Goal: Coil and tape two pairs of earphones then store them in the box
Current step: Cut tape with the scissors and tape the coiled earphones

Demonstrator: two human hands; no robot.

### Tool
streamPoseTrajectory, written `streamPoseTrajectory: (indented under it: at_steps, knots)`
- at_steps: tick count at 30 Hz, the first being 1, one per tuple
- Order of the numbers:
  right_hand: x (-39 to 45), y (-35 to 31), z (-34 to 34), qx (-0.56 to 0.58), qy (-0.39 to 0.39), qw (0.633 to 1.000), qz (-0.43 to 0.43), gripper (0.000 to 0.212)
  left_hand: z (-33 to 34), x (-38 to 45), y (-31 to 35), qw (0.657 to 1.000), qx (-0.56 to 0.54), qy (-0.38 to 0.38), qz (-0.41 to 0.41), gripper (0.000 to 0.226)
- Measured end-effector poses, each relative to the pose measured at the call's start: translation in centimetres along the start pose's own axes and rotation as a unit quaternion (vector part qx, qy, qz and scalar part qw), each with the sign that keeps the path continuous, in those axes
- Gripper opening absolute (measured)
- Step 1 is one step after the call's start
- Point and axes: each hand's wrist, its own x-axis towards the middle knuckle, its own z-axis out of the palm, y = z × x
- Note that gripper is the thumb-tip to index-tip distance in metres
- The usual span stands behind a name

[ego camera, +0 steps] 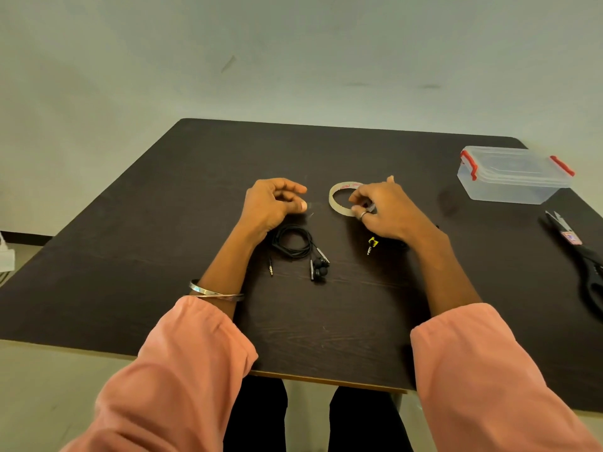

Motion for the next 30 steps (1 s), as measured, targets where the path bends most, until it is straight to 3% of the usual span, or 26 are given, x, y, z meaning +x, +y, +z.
streamPoseTrajectory:
  at_steps: [3, 8, 13, 18, 22, 25, 28, 30]
  knots:
    - [0.3, -0.5, 0.6, -0.080, -0.014, 0.996, -0.020, 0.019, -0.2, 0.0, 0.0, 1.000, -0.003, -0.005, -0.002, 0.028]
    - [-0.3, -0.3, 0.3, -0.079, 0.008, 0.997, -0.013, 0.010, -0.3, -0.6, 0.1, 0.999, 0.022, -0.027, 0.006, 0.021]
    - [-1.2, 0.0, 0.4, -0.119, 0.022, 0.993, -0.001, 0.017, 0.3, -0.9, 0.4, 0.995, 0.097, -0.031, 0.020, 0.015]
    - [-4.2, 0.3, -0.9, -0.034, 0.141, 0.989, 0.042, 0.023, 0.9, -0.8, 1.0, 0.989, 0.140, -0.038, 0.009, 0.011]
    - [-8.8, 1.9, -2.4, 0.044, 0.255, 0.954, 0.148, 0.009, 2.0, -1.2, 1.9, 0.988, 0.148, -0.053, 0.009, 0.013]
    - [-12.6, 4.0, -3.6, 0.039, 0.308, 0.914, 0.262, 0.013, 2.9, -1.7, 2.9, 0.986, 0.159, -0.052, 0.006, 0.016]
    - [-16.1, 5.6, -4.8, -0.041, 0.323, 0.865, 0.381, 0.020, 3.2, -1.9, 3.7, 0.984, 0.168, -0.060, 0.004, 0.017]
    - [-17.7, 6.5, -5.2, -0.100, 0.282, 0.837, 0.459, 0.033, 3.4, -2.1, 4.1, 0.983, 0.172, -0.059, 0.007, 0.017]
